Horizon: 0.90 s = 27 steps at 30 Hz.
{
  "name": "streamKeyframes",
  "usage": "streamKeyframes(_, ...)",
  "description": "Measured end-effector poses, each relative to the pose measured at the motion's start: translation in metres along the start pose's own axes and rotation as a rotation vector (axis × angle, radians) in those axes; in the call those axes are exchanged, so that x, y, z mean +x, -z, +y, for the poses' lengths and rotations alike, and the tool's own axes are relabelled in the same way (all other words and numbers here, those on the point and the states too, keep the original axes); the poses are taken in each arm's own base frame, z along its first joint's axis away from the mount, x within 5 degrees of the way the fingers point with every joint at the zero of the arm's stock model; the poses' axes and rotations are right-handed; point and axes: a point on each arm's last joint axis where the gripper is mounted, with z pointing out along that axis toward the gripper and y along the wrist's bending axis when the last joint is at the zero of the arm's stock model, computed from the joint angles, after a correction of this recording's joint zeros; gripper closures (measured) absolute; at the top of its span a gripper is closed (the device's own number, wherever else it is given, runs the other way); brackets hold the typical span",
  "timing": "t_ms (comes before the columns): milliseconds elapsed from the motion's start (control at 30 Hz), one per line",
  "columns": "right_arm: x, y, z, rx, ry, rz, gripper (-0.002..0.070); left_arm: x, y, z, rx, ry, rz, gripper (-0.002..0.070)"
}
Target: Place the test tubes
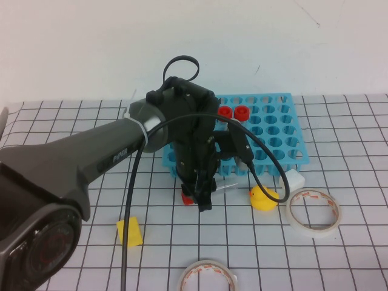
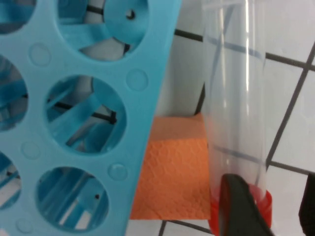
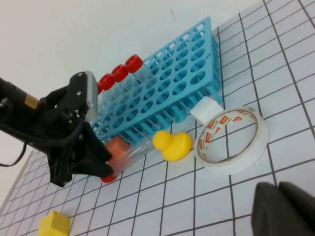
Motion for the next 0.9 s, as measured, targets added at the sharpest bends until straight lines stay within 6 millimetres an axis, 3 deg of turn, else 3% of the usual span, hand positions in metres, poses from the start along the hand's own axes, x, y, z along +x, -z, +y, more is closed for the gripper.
streamKeyframes(233,0.000,0.000,0.000,-0.001,0.001,0.000,0.0678,-0.001,0.000,0.001,-0.008,-0.014,-0.007,0.0335)
streamKeyframes(467,0.000,0.000,0.000,-0.004,0.003,0.000,0.0678,-0.001,-0.009,0.001,-0.003,-0.044,0.002,0.0312)
streamKeyframes(633,0.001,0.000,0.001,-0.012,-0.007,0.007,0.0678,0.000,-0.027,0.000,0.015,-0.049,0.025,0.0312)
streamKeyframes(767,0.001,0.000,0.001,-0.012,-0.004,0.007,0.0678,0.000,-0.029,0.000,0.020,-0.049,0.031,0.0320)
streamKeyframes(900,0.001,0.000,0.001,-0.013,-0.002,0.007,0.0678,0.001,-0.029,-0.001,0.036,-0.033,0.048,0.0424)
